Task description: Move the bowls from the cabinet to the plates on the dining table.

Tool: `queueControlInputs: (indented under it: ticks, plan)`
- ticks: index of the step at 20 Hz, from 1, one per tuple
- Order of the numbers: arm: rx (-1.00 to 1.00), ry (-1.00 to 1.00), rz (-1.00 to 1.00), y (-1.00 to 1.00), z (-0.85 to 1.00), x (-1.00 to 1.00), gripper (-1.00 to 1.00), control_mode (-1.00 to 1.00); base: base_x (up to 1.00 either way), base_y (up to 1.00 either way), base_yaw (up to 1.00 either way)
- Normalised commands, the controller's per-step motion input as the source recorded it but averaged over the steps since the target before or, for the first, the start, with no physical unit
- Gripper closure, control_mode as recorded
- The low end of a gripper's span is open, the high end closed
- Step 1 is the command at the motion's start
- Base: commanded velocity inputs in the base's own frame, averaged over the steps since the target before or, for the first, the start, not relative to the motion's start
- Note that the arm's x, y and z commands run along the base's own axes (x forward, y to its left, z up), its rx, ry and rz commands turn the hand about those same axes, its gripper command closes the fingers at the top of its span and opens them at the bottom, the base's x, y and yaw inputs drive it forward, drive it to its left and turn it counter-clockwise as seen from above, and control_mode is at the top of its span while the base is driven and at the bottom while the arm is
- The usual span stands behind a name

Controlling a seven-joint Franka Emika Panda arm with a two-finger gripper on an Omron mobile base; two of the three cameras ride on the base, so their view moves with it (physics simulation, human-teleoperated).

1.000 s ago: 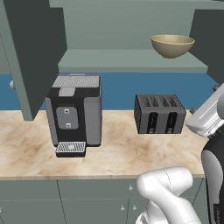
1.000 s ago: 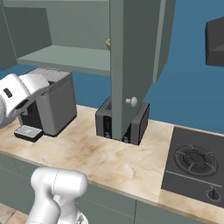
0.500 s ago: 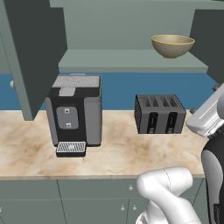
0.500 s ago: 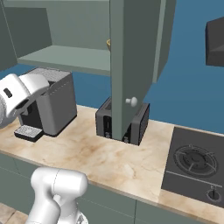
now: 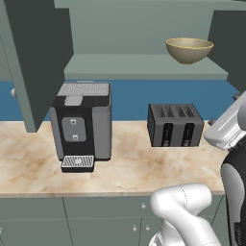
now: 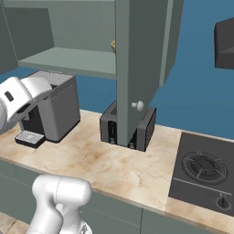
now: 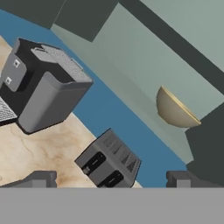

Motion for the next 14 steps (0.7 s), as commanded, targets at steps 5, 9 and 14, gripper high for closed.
queueControlInputs:
  ticks: [5,9,14]
  plan:
    - [0.00,0.04,0.00,0.06,0.16,0.00,-1.00,-1.00,0.00,0.00,0.00]
    - [0.00,0.00,-0.01,0.09,0.19,-0.08,-1.00,-1.00,0.00,0.00,0.00]
    - [0.00,0.00,-0.01,0.08,0.16,-0.08,-1.00,-1.00,0.00,0.00,0.00]
